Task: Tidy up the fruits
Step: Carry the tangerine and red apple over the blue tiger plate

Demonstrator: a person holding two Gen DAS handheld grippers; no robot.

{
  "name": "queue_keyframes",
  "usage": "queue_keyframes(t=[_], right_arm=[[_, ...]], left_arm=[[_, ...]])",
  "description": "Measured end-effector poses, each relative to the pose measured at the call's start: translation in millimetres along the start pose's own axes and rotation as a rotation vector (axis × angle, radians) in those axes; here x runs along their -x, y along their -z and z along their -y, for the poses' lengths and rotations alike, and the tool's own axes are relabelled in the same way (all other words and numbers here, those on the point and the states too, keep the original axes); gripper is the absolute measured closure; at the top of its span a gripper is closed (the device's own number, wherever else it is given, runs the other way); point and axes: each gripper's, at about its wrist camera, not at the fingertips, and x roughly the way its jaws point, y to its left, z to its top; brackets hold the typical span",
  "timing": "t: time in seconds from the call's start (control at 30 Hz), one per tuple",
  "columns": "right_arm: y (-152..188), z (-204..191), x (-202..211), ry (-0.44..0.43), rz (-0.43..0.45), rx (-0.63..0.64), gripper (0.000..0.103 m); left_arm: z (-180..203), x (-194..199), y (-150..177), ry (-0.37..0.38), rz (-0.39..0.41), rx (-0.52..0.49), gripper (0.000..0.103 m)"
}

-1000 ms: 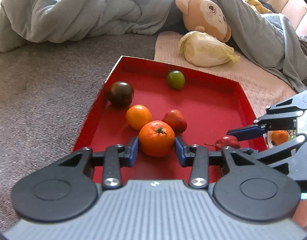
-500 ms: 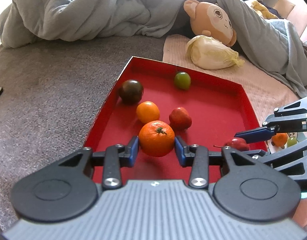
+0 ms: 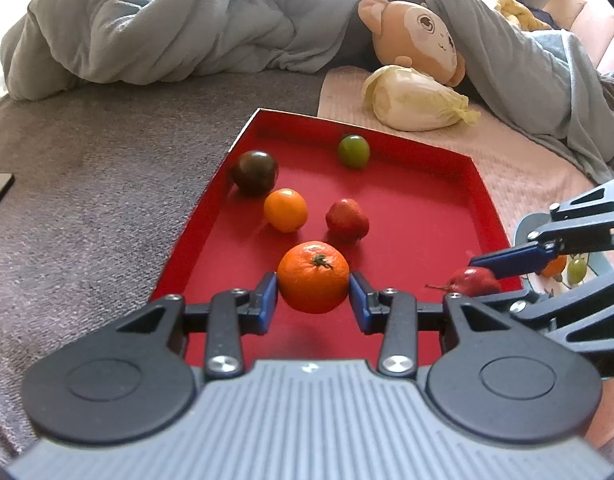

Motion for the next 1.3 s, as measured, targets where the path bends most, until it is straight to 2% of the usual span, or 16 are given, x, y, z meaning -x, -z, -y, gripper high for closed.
queue_keyframes(t=[0.7, 1.3], right_arm=[[4.3, -0.8, 34.9, -0.014, 0.06, 0.02, 0.065], [15.3, 11.2, 58.2, 0.002, 0.091, -0.003, 0.065]], left_arm=[[16.4, 19.3, 12.9, -0.048, -0.02, -0.027, 0.061], [38.6, 21.3, 12.3, -0.04, -0.018, -0.057, 0.061]])
